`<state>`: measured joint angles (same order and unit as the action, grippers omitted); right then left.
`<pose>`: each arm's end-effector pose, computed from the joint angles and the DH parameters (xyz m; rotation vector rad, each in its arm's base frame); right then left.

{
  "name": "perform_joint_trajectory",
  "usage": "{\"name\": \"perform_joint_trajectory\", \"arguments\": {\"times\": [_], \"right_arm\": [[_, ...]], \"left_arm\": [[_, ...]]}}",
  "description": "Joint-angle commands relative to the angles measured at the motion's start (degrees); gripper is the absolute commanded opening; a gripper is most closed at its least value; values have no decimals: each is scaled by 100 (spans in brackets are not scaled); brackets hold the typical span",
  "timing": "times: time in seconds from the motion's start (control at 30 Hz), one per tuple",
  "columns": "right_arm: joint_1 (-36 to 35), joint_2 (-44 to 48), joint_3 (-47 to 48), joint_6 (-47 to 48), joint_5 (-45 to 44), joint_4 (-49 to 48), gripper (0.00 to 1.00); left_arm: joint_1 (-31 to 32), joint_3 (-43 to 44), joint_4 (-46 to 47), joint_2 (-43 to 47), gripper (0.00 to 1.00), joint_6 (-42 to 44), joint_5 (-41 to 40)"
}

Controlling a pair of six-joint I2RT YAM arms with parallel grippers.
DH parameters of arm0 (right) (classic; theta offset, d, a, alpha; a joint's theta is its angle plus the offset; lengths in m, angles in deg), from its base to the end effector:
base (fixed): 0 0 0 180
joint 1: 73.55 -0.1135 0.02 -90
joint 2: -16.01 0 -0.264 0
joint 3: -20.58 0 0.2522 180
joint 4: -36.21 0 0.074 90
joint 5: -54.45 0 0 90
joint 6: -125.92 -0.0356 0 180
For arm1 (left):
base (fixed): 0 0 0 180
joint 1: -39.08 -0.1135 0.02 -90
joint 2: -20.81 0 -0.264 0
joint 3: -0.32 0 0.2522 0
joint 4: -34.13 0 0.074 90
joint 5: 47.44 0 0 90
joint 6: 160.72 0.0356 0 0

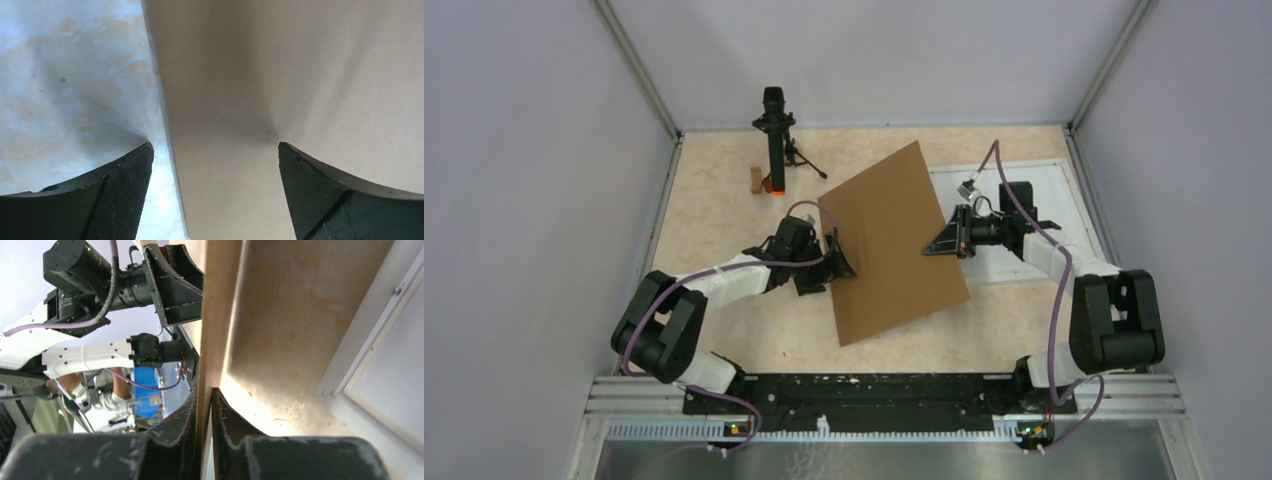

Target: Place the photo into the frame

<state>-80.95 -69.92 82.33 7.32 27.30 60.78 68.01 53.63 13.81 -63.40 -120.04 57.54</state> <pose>0.2843 0.0689 0.2057 -0.0974 2.3721 1.6136 0.2386 -0.1424 0.1621 -0.3478 2.6259 -0.8575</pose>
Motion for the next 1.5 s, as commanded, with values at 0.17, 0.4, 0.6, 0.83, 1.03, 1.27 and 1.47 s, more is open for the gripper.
{"name": "perform_joint_trajectory", "arguments": {"times": [0.17,0.4,0.6,0.83,1.03,1.27,1.47], "right_arm": [[-163,1315,-569,-1446,-276,-1196,0],[-68,2727,549,-1446,-2950,-256,0],[-51,3240,1355,-943,-5077,513,0],[-51,4022,1714,-600,-7509,1116,0],[-56,4597,1948,-458,-8439,1728,0],[-52,5284,1930,-285,-8540,2117,0],[-52,5551,2019,-90,-8523,2281,0]], "left_arm": [[-19,383,167,141,98,869,403],[-23,354,485,1272,98,1260,334],[42,352,529,1839,98,1297,-156],[875,2104,-784,-9,80,597,-1928],[1476,4416,-1933,-2127,72,-262,-2744],[1725,6517,-2724,-4012,71,-344,-3192],[1804,7348,-3169,-4855,68,-479,-3518]]}}
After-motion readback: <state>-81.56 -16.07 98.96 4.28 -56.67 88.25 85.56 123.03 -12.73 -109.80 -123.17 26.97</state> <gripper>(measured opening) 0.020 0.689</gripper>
